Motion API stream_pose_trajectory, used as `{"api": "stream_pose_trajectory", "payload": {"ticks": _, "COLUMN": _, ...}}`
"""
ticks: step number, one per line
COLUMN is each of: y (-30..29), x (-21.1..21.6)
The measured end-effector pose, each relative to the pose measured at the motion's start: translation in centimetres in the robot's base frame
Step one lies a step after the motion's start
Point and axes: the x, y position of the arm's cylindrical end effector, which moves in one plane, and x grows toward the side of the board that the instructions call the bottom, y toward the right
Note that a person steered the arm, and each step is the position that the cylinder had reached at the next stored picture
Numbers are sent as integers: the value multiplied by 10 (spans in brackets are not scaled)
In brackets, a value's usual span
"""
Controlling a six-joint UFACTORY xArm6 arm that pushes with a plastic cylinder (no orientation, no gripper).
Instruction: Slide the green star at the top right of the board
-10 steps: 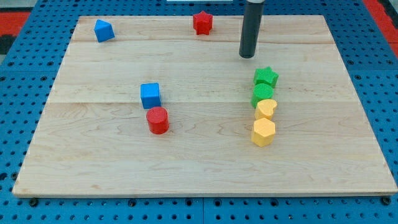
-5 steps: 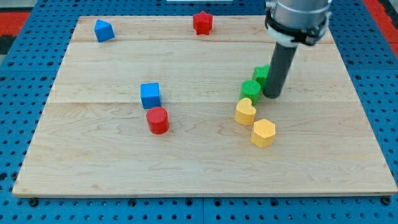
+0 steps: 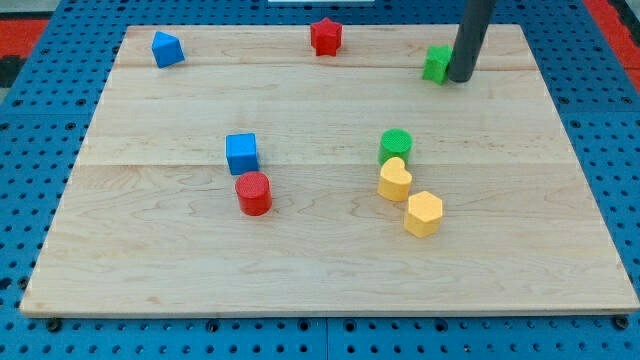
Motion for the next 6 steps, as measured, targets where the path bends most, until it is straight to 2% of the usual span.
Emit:
{"api": "stream_pose_trajectory", "payload": {"ticks": 1, "y": -6, "x": 48}}
{"api": "stream_pose_trajectory", "payload": {"ticks": 2, "y": -51, "x": 29}}
{"api": "stream_pose_trajectory", "payload": {"ticks": 3, "y": -28, "x": -7}}
{"api": "stream_pose_trajectory", "payload": {"ticks": 4, "y": -17, "x": -17}}
{"api": "stream_pose_trajectory", "payload": {"ticks": 6, "y": -10, "x": -8}}
